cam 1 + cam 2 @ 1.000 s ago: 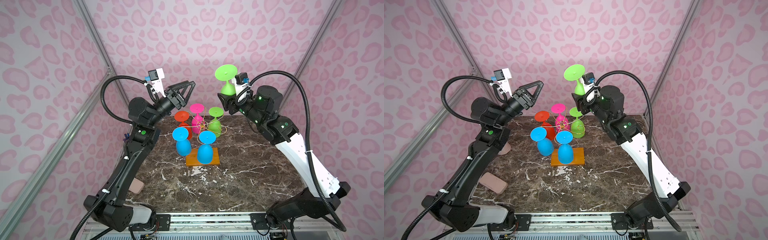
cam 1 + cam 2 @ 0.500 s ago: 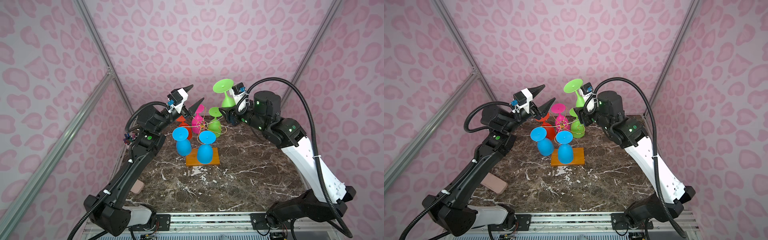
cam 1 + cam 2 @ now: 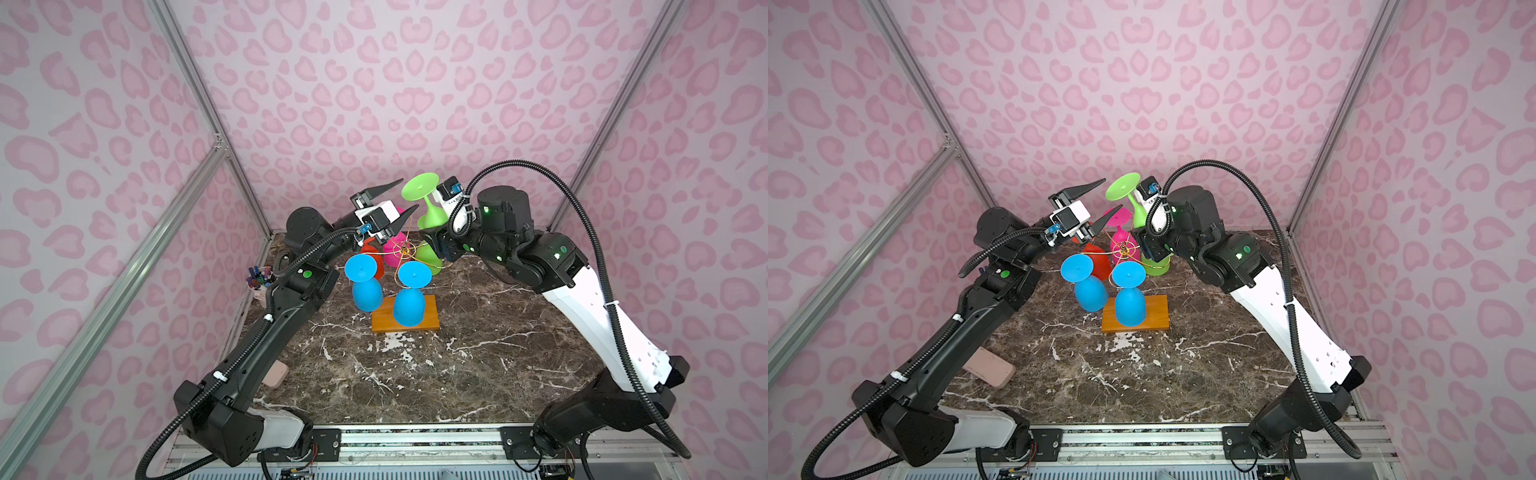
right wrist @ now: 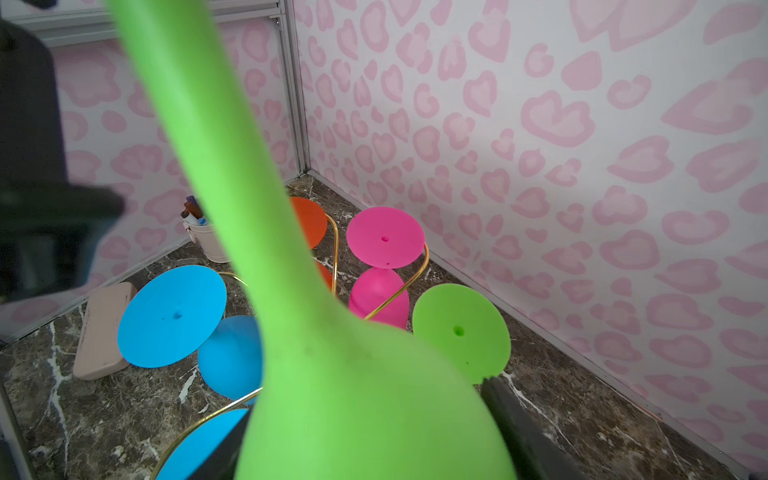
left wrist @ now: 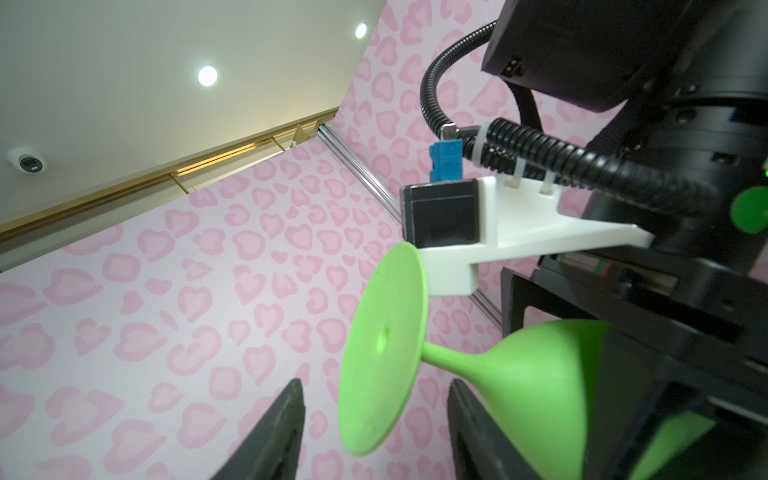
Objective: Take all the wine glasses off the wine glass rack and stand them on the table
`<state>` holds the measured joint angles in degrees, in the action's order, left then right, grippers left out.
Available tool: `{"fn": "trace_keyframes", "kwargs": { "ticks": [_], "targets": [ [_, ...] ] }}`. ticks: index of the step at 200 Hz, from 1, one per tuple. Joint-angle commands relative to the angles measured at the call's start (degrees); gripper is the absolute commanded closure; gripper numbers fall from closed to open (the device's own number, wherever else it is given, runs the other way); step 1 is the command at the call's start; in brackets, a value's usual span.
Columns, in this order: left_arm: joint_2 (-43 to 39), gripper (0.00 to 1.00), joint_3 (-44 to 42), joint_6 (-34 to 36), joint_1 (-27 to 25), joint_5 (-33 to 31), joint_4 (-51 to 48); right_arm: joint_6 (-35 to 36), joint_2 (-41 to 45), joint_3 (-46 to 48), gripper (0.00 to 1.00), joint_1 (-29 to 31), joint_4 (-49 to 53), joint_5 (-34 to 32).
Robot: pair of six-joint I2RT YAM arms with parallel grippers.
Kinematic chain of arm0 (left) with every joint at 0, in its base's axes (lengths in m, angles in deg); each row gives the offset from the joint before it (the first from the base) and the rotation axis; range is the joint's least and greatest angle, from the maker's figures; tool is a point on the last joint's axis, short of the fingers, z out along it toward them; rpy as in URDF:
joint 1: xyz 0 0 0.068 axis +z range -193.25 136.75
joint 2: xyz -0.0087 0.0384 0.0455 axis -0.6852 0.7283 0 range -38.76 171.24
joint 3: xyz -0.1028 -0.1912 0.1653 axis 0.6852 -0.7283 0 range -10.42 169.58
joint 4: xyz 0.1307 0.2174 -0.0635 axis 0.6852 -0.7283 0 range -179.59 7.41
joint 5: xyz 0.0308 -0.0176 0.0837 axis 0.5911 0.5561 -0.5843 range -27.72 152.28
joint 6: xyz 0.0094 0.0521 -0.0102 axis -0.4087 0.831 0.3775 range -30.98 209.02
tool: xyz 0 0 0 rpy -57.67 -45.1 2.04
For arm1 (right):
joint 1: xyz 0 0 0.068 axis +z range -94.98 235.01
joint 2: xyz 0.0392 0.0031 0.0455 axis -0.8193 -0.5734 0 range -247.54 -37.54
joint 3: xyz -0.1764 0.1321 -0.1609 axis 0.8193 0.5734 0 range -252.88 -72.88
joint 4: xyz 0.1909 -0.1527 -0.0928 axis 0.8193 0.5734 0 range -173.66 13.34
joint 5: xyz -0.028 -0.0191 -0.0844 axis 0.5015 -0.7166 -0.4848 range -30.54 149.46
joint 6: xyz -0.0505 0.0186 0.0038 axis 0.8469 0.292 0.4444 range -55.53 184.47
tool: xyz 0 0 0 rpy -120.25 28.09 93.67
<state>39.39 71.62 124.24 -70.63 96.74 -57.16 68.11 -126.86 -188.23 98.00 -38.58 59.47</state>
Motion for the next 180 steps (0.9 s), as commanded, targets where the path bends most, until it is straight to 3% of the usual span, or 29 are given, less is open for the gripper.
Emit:
{"fn": "trace_keyframes", "kwargs": {
  "ticks": [1, 46, 112, 151, 180],
  "targets": [
    [-0.03, 0.46, -0.11, 3.12, -0.22, 0.14, 1.99, -0.63, -0.76, -0.56, 0.54, 0.43, 0.5, -0.1],
    [-0.37, 0.63, -0.65, 4.85, -0.48, -0.79, 2.17, -1.7, -1.74, -0.8, 0.55, 0.74, 0.81, 1.48],
    [-0.87, 0.97, -0.83, 5.39, -0.57, -1.58, 2.14, -2.19, -1.81, -0.82, 0.53, 1.3, 0.98, 3.02],
    [-1.19, 0.97, -0.92, 5.47, -0.57, -2.8, 2.17, -2.58, -1.31, -0.26, 0.44, 1.49, 0.64, 3.66],
    [-1.38, 0.97, -0.83, 4.53, -0.57, -4.2, 2.34, -2.94, -0.26, 0.71, 0.3, 1.49, -0.63, 4.21]
  ]
}}
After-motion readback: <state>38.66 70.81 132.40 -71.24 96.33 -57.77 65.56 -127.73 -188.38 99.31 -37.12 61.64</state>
